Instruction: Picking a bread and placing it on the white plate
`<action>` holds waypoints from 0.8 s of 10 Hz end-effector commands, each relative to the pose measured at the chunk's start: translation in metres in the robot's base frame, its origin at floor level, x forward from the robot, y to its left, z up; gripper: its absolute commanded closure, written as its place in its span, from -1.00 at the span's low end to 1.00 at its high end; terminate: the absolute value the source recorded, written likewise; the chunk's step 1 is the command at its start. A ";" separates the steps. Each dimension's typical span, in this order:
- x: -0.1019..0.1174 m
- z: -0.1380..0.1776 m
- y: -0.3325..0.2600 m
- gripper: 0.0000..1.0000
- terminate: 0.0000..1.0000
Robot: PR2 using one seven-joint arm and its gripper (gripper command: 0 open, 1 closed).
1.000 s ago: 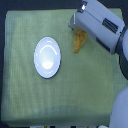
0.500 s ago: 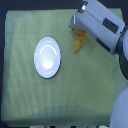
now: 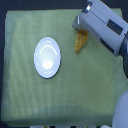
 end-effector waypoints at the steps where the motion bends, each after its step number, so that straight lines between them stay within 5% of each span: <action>1: -0.015 0.002 -0.020 -1.00 -1.00; 3: -0.012 0.007 -0.016 -1.00 -1.00; 4: -0.010 0.009 -0.014 1.00 -1.00; 8: -0.009 0.016 -0.002 1.00 -1.00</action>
